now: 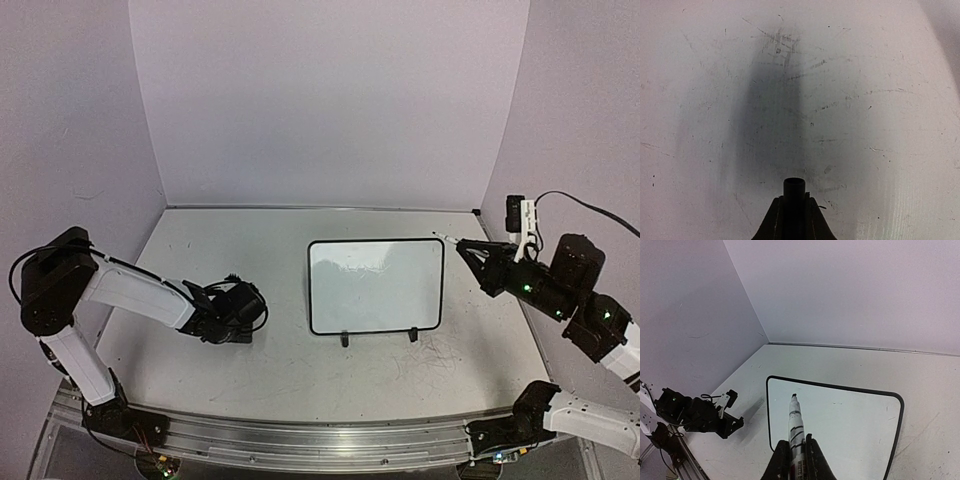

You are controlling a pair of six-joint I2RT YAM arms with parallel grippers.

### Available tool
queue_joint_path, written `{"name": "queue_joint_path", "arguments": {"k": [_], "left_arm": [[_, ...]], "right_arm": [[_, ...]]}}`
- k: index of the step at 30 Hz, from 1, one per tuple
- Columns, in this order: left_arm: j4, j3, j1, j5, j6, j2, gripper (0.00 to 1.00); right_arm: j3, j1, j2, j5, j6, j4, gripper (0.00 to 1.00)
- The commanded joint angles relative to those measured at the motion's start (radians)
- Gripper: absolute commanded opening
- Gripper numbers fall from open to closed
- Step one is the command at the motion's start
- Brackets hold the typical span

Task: Write a sentence on the whiteboard
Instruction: Place the pen cap at the center of the board.

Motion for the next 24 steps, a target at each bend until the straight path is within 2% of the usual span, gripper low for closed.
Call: {"name": "queue_joint_path", "arguments": {"k": [1,8,13,18,24], "left_arm": [[0.004,0.036,0.0,-0.035,0.004,0.027,0.02],[0.019,0.011,0.0,-0.019,-0.027,0.03,0.02],[0.032,-0.014,0.0,-0.003,-0.039,0.025,0.08],[0.046,-0.033,0.0,-0.004,-0.032,-0.005,0.2],[0.055,-0.053,0.0,-0.011,-0.006,-0.073,0.42]], "right_arm": [[-0.001,0.0,0.015,0.021,-0.019,0.052,0.0],[0.005,-0.001,0.022,0.012,-0.015,0.056,0.0],[-0.001,0.0,0.02,0.006,0.005,0.056,0.0],[0.0,-0.001,0.016,0.002,0.025,0.056,0.0],[-0.005,0.0,0.034,0.038,0.025,0.016,0.0]]}}
